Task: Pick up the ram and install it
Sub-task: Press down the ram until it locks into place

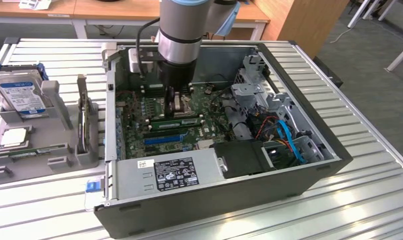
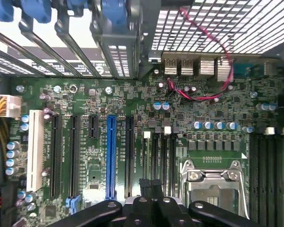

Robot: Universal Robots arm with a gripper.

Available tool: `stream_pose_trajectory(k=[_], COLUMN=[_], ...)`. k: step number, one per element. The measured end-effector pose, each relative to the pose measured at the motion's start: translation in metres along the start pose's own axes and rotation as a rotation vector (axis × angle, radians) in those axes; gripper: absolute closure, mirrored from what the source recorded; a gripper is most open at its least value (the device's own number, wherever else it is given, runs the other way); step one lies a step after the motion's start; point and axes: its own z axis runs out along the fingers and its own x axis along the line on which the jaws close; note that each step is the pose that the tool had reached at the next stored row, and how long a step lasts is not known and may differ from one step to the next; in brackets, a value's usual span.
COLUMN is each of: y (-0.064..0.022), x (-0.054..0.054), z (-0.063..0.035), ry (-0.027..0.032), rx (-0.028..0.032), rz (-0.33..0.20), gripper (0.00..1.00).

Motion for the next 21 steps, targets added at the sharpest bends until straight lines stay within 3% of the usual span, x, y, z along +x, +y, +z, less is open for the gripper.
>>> stream_pose_trajectory(k=[21], y=[0.0024], x=[-0.001], z=[-0.0456], ry=[0.0011], rx=[-0.0001], rz=[0.0], gripper=[0.9])
